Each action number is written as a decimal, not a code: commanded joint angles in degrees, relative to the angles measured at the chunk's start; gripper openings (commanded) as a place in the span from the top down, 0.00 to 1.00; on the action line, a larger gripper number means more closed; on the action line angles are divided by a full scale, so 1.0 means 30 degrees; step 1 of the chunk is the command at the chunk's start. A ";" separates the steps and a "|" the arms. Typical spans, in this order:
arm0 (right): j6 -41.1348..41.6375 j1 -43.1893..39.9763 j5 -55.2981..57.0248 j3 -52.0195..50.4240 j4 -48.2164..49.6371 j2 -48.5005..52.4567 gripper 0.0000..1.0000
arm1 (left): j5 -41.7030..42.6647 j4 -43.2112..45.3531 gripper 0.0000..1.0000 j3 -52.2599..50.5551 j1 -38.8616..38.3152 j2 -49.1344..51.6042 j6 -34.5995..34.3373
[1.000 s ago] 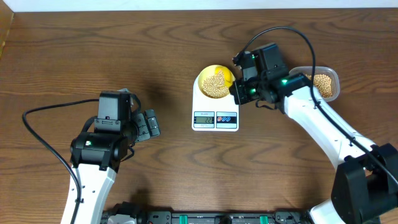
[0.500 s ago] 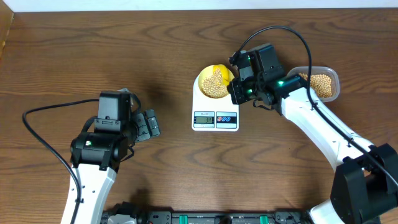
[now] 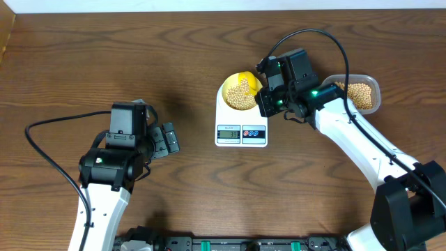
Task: Scoop item into bowl and weigh 50g on scale
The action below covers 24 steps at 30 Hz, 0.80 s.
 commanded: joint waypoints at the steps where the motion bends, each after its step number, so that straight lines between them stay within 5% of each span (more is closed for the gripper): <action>1: -0.0918 0.0087 0.0015 0.0539 -0.0029 -0.0415 0.99 | -0.0321 -0.0044 0.00 -0.0022 0.0117 0.0051 0.0182; 24: -0.0911 0.0073 -0.0954 0.0539 -0.2113 -0.0415 0.99 | -0.0321 -0.0044 0.00 -0.0022 0.0117 0.0051 0.0182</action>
